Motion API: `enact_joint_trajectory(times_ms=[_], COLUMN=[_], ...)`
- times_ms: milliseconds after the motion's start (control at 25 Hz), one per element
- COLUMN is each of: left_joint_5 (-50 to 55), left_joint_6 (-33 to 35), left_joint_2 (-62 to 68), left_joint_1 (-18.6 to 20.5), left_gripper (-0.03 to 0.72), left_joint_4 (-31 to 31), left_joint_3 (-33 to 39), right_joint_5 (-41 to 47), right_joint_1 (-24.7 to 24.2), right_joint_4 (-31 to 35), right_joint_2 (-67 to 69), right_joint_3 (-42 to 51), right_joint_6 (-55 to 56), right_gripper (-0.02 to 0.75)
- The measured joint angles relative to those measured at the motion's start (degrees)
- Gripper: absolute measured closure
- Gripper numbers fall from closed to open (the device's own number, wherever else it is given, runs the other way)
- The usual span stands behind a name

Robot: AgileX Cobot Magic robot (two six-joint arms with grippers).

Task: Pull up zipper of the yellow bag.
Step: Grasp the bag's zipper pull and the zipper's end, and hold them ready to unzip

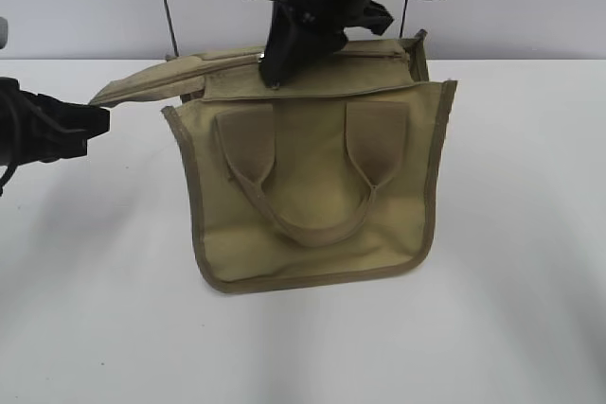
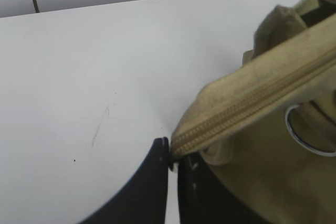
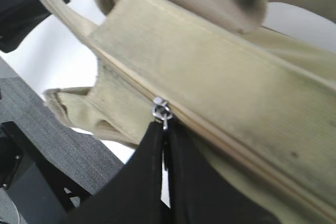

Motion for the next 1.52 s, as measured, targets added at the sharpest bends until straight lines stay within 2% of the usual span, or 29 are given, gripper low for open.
enact_joint_trajectory(times_ms=[440,720,880,1200,1280,1320,1400,1480,1520], left_joint_5=[-0.14,-0.32,-0.88,-1.29,-1.11,-0.82,-0.53,-0.04,0.54], left_joint_6=[-0.06,-0.06,-0.06,-0.06,-0.06,-0.06,-0.25,-1.86,-3.59], left_joint_2=[0.0,0.0,0.0,0.0,0.0,0.0,0.0,0.0,0.0], left_joint_1=[0.13,0.17,0.17,0.17,0.24,0.39,0.46,0.46,0.46], left_gripper=[0.68,0.68,0.68,0.666,0.591,0.532,0.35,0.202,0.159], left_joint_4=[0.06,0.44,0.62,1.66,1.66,1.66,1.59,1.73,2.05], left_joint_3=[0.0,0.0,0.0,0.0,0.0,0.0,0.04,0.04,0.04], right_joint_5=[1.13,0.77,0.78,0.78,0.78,0.78,0.78,0.78,0.78], right_joint_1=[-4.17,-8.09,-9.83,-10.27,-10.56,-10.82,-11.1,-11.26,-11.26], right_joint_4=[-6.24,-10.42,-10.28,-9.61,-9.95,-10.73,-11.52,-11.88,-11.92], right_joint_2=[-1.67,-6.86,-8.38,-8.44,-8.59,-8.82,-9.64,-11.06,-11.75], right_joint_3=[0.99,10.36,10.91,10.91,10.91,10.96,10.97,11.02,11.02], right_joint_6=[0.65,1.03,1.03,1.09,1.09,1.02,0.43,-0.09,-0.31], right_gripper=[0.752,0.752,0.752,0.735,0.659,0.587,0.416,0.246,0.198])
